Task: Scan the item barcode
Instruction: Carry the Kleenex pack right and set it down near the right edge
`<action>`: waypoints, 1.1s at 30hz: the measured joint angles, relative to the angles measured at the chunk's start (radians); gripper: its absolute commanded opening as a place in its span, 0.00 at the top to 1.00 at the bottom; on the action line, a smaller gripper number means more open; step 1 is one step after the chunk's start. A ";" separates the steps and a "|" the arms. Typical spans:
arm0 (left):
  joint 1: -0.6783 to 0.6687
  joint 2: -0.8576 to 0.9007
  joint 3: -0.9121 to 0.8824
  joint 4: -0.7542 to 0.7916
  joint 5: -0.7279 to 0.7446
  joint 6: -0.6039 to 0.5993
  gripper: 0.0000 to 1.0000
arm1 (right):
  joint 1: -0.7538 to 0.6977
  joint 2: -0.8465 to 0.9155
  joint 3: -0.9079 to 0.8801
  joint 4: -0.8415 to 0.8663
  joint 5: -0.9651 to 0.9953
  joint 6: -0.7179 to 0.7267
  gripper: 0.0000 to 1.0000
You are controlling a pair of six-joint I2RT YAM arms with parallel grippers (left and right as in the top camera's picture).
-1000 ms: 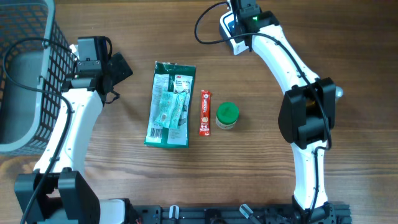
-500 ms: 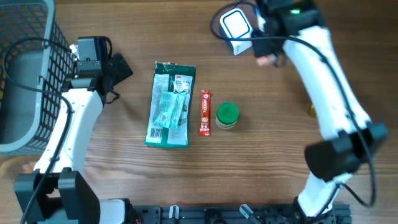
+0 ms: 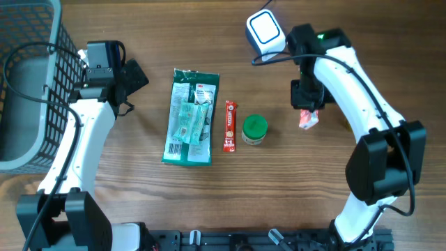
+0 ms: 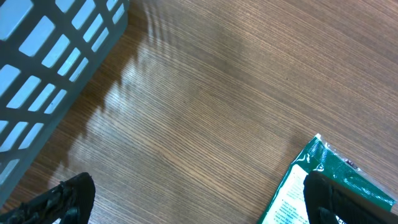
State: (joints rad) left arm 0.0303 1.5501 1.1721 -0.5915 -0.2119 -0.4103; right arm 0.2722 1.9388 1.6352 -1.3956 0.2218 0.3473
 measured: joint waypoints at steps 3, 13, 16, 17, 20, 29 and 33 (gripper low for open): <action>0.000 0.000 0.000 0.000 0.001 0.000 0.00 | 0.000 0.002 -0.063 0.076 0.041 0.001 0.96; 0.000 0.000 0.000 0.000 0.000 0.000 0.00 | -0.008 0.003 -0.157 0.215 0.131 0.001 0.92; 0.000 0.000 0.000 0.000 0.000 0.000 0.00 | -0.008 0.003 -0.187 0.259 0.151 -0.006 0.70; 0.000 0.000 0.000 0.000 0.000 0.000 0.00 | -0.008 0.003 -0.197 0.270 0.161 -0.008 0.66; 0.000 0.000 0.000 0.000 0.001 0.000 0.00 | -0.008 0.003 -0.211 0.311 0.176 -0.011 0.64; 0.000 0.000 0.000 0.000 0.001 0.000 0.00 | -0.010 0.003 -0.212 0.381 -0.116 -0.011 0.57; 0.000 0.000 0.000 0.000 0.000 0.000 0.00 | -0.010 0.003 -0.214 0.413 -0.296 -0.004 0.51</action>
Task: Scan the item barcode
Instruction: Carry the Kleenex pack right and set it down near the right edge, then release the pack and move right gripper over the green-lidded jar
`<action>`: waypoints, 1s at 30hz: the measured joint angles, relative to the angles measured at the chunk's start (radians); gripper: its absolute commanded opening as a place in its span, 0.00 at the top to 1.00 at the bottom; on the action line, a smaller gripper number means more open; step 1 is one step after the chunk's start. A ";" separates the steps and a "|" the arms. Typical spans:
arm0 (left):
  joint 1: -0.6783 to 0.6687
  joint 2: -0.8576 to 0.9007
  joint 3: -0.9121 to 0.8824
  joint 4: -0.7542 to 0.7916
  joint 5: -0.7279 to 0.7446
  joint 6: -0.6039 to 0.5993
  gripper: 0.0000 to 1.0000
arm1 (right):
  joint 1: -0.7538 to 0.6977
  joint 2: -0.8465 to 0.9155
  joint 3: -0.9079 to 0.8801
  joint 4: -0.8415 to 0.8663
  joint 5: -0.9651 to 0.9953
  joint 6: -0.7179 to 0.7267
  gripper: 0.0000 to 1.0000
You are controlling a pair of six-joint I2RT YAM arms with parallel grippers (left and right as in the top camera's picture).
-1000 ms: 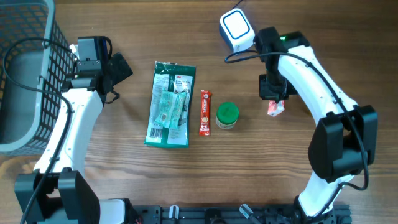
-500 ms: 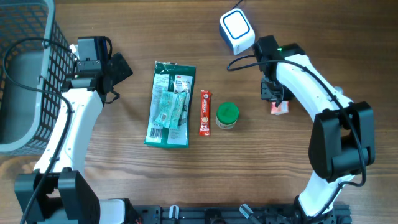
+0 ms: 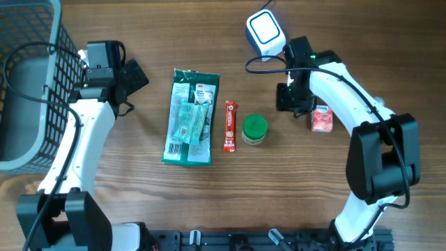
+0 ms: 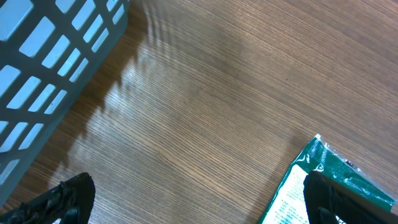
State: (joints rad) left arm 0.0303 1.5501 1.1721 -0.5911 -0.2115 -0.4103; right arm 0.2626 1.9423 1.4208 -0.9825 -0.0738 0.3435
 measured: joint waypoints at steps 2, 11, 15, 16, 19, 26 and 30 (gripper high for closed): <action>0.000 0.000 0.000 0.000 0.000 0.000 0.00 | 0.000 0.000 -0.001 0.002 -0.031 0.005 0.51; 0.000 0.000 0.000 0.000 0.000 0.000 0.00 | 0.000 0.000 -0.051 0.036 -0.061 0.017 0.53; 0.000 0.000 0.000 0.000 0.000 0.000 0.00 | 0.000 0.000 -0.136 0.109 -0.062 0.035 0.54; 0.000 0.000 0.000 0.000 0.000 0.000 0.00 | 0.000 0.000 -0.148 0.127 -0.061 0.038 0.54; 0.000 0.000 0.000 0.000 0.000 0.000 0.00 | 0.000 0.000 -0.175 0.121 0.016 0.077 0.55; 0.000 0.000 0.000 0.000 0.000 0.000 0.00 | -0.005 0.000 -0.176 0.064 0.202 0.134 0.71; 0.000 0.000 0.000 0.000 0.000 0.000 0.00 | -0.006 -0.002 -0.109 0.001 0.145 0.113 0.72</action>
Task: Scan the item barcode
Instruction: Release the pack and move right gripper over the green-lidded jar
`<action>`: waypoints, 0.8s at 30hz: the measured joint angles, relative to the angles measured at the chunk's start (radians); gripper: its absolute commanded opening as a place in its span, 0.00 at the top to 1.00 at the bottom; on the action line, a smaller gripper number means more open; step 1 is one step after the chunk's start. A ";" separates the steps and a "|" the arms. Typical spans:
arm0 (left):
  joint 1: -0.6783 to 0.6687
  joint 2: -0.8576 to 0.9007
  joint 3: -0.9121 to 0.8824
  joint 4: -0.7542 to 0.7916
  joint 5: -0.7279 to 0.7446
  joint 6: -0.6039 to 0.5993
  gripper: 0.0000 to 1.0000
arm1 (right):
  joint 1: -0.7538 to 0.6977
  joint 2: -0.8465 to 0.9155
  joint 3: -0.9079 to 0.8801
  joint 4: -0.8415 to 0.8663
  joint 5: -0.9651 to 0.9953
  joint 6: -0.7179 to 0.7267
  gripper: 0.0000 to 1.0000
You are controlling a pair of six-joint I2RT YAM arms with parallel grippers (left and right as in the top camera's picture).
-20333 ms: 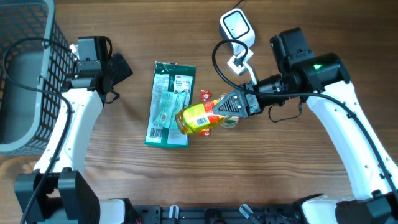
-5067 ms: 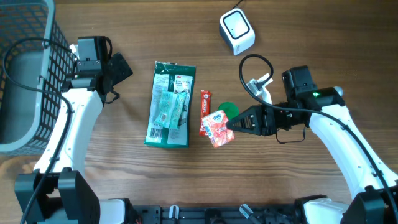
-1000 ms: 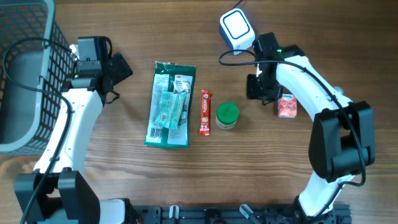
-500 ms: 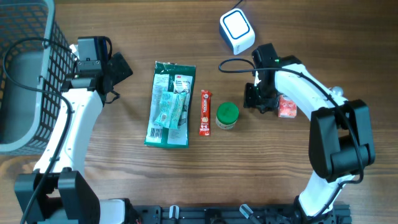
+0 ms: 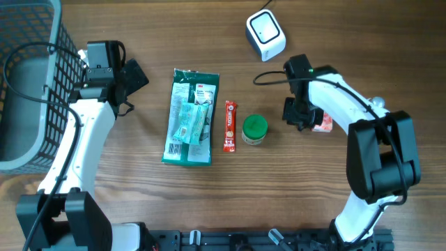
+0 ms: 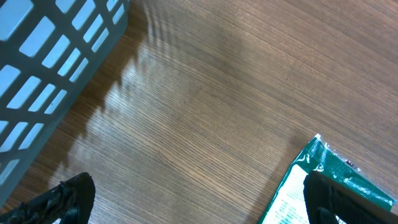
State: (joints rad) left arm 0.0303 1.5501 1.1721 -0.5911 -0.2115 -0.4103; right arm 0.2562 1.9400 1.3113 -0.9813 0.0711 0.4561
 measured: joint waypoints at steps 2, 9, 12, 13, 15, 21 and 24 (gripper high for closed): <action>0.000 0.000 0.000 0.000 0.000 0.000 0.00 | 0.000 -0.041 0.088 -0.040 -0.055 -0.012 0.62; 0.000 0.000 0.000 0.000 0.000 0.000 0.00 | 0.000 -0.404 0.232 -0.091 -0.230 0.038 0.00; 0.000 0.000 0.000 0.000 0.000 0.000 0.00 | 0.000 -0.416 0.226 -0.156 -0.264 0.102 0.00; 0.000 0.000 0.000 0.000 0.000 0.000 0.00 | 0.003 -0.411 0.211 -0.158 -0.266 0.134 0.00; 0.000 0.000 0.000 0.000 0.000 0.000 0.00 | 0.028 -0.401 0.162 -0.146 -0.253 0.212 0.00; 0.000 0.000 0.000 0.000 0.000 0.000 0.00 | 0.264 -0.378 0.063 -0.078 -0.047 0.458 0.00; 0.000 0.000 0.000 0.000 0.000 0.000 0.00 | 0.350 -0.344 0.061 -0.076 0.046 0.557 0.00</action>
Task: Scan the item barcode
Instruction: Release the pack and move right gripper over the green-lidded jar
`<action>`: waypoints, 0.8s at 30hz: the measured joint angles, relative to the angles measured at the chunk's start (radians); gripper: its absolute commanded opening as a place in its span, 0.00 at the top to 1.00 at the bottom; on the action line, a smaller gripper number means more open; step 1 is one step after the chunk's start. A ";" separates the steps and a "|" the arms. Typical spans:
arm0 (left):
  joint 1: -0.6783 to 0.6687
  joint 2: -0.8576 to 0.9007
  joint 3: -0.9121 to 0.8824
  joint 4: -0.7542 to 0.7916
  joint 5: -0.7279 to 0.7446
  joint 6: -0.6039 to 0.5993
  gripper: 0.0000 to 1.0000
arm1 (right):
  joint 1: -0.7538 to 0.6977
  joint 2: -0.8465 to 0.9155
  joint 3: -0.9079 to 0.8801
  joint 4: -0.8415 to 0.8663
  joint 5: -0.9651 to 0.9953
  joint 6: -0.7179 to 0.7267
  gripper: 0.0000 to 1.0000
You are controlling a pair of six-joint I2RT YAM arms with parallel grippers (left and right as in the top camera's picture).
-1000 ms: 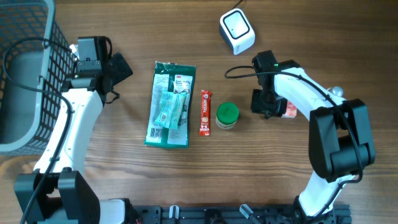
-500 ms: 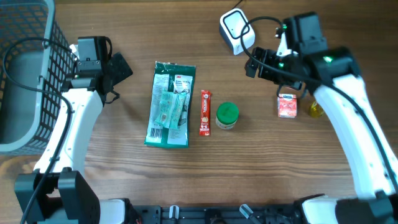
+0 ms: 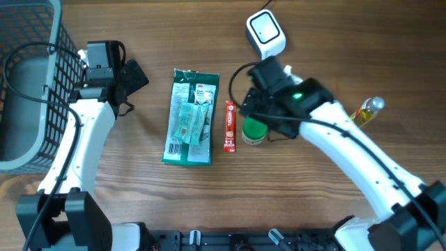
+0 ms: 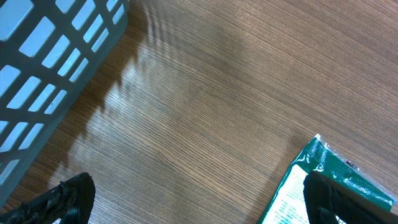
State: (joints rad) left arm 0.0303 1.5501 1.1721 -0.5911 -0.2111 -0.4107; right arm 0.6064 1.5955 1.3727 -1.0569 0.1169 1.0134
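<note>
The white barcode scanner (image 3: 265, 31) stands at the back of the table. A green-lidded jar (image 3: 252, 132), a red stick sachet (image 3: 230, 125) and a large green packet (image 3: 189, 116) lie in a row mid-table. My right gripper (image 3: 254, 106) hangs right over the back of the jar; its wrist hides the fingers, so I cannot tell their state. My left gripper (image 4: 199, 205) is open over bare wood, its right finger at the green packet's corner (image 4: 311, 180). The small red carton is not in view.
A grey wire basket (image 3: 28, 84) fills the far left, and its wall (image 4: 43, 56) shows in the left wrist view. A small yellow bottle (image 3: 367, 111) lies at the right, behind my right arm.
My right gripper has moved left from beside the small red carton to over the green-lidded jar. The carton no longer shows and a yellow bottle does. The left arm has not moved.
First my right gripper held a small red carton below the scanner. Then the carton lay on the table at the right with the gripper apart from it, then close beside it. Now the gripper is over the jar. The left arm stayed still throughout.
</note>
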 measured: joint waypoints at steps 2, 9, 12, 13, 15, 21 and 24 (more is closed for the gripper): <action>0.000 0.000 0.000 0.000 0.000 0.000 0.00 | 0.026 0.030 0.000 0.004 0.032 0.047 0.01; 0.000 0.000 0.000 0.000 0.000 0.000 0.00 | 0.050 0.203 -0.008 0.063 0.062 0.127 0.01; 0.000 0.000 0.000 0.000 0.000 0.000 0.00 | 0.050 0.248 -0.009 0.078 0.048 0.169 0.02; 0.000 0.000 0.000 0.000 0.000 0.000 0.00 | 0.050 0.253 -0.010 0.078 0.046 0.177 0.03; 0.000 0.000 0.000 0.000 0.000 0.000 0.00 | 0.050 0.255 -0.010 0.079 0.043 0.192 0.06; 0.000 0.000 0.000 0.000 0.000 0.000 0.00 | 0.050 0.256 -0.032 0.106 0.027 0.229 0.22; 0.000 0.000 0.000 0.000 0.000 0.000 0.00 | 0.050 0.256 -0.040 0.110 0.014 0.235 0.26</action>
State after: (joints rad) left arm 0.0303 1.5501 1.1721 -0.5911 -0.2115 -0.4103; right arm 0.6567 1.8515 1.3327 -0.9466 0.1310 1.2488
